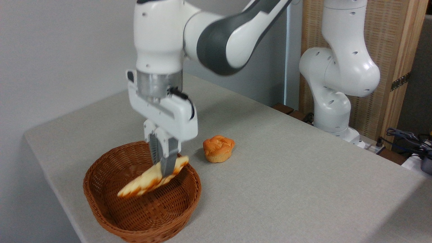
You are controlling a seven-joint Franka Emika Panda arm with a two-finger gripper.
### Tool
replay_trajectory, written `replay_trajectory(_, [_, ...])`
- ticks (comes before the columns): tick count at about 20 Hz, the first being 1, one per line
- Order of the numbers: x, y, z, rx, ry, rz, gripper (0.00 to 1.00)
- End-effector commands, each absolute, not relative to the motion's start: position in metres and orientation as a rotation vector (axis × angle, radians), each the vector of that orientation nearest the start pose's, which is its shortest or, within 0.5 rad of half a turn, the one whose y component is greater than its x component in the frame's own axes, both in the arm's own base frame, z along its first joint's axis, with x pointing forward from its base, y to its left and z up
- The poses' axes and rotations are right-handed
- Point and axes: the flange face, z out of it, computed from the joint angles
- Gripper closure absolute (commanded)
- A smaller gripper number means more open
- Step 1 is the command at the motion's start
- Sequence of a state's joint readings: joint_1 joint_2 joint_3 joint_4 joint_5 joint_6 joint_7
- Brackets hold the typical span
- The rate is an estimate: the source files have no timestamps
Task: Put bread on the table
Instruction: 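Carry the braided bread out of the basket and lower it onto the table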
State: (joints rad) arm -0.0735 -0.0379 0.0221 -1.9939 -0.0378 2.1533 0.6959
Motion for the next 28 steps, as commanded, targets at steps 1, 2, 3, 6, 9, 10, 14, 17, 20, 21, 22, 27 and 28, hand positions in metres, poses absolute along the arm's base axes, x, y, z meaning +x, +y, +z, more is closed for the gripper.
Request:
replay_trajectory(1, [0.53,-0.021,0.534,-2.923,1.106,-0.229,0.97])
replay_trajectory(2, [0.525,-0.019,0.539,-2.926,1.106,-0.215,0.97])
replay_trajectory(3, [0.516,-0.011,0.545,-2.938,1.106,-0.178,0.97])
replay_trajectory(6, [0.493,0.006,0.553,-2.935,1.224,-0.063,0.96])
replay_trajectory(9, [0.473,0.036,0.555,-2.927,1.296,-0.051,0.87])
replay_trajectory(10, [0.465,0.048,0.549,-2.932,1.317,-0.047,0.79])
replay_trajectory(14, [0.457,0.064,0.535,-2.88,1.399,0.022,0.32])
replay_trajectory(17, [0.458,0.063,0.532,-2.868,1.406,0.041,0.08])
replay_trajectory(20, [0.458,0.063,0.531,-2.863,1.41,0.046,0.0])
replay_trajectory(21, [0.458,0.063,0.531,-2.863,1.41,0.046,0.0])
replay_trajectory(22, [0.458,0.062,0.532,-2.862,1.412,0.043,0.0])
replay_trajectory(27, [0.457,0.06,0.531,-2.862,1.418,0.057,0.0])
replay_trajectory(28, [0.457,0.06,0.532,-2.863,1.418,0.059,0.0])
